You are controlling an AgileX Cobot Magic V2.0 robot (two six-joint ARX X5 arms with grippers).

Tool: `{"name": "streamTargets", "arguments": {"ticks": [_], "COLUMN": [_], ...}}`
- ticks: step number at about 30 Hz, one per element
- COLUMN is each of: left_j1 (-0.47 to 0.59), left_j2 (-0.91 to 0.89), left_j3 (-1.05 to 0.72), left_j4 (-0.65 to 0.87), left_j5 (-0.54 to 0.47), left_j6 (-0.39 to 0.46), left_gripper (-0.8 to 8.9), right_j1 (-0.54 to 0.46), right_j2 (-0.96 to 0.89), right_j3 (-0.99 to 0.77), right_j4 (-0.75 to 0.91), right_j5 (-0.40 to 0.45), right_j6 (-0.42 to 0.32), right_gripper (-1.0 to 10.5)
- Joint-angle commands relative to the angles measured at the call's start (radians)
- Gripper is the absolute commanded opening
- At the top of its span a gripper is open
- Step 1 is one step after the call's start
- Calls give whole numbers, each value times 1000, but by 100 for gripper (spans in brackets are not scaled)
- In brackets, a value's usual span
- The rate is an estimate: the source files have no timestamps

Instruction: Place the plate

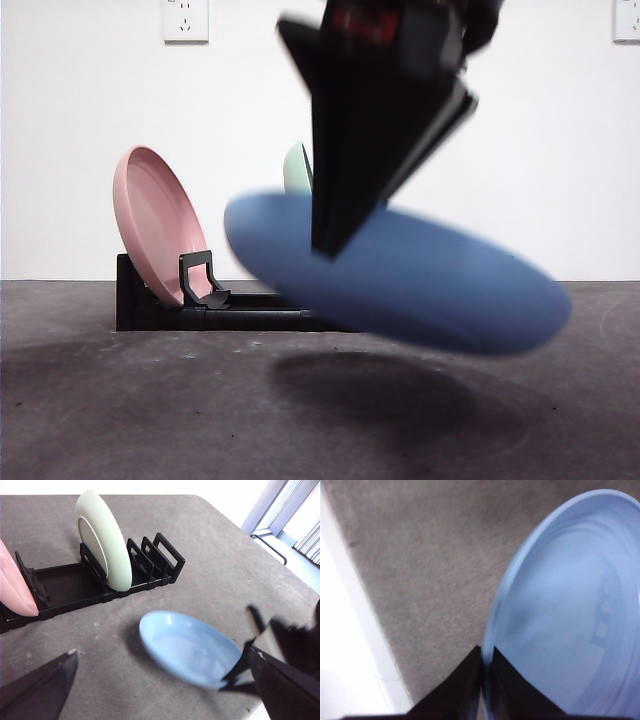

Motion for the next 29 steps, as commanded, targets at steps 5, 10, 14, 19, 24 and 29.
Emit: {"name": "streamTargets", "arguments": {"ticks": [5, 10, 14, 19, 24, 29], "left_j1": [-4, -4, -4, -4, -4, -4], "left_j2": [6, 6, 6, 6, 6, 12], "left_j3": [18, 18, 18, 18, 18, 18], "left_j4": [8, 8, 8, 8, 9, 8], "left_j5": [-6, -6, -6, -6, -6, -5], "left_j6": [13, 12, -3, -6, -5, 1], "left_gripper": [561, 561, 561, 561, 561, 562], "right_j1": [39, 73, 95, 109, 91, 12], "right_j2": [123, 179, 201, 201, 174, 57], "right_j3": [-2, -2, -2, -2, 45, 162], "right_j4": [46, 113, 122, 123, 79, 35], "right_j5": [115, 172, 172, 172, 103, -24], "right_j6": [32, 34, 38, 102, 116, 131], "right_gripper": [12, 12, 12, 102, 340, 396]}}
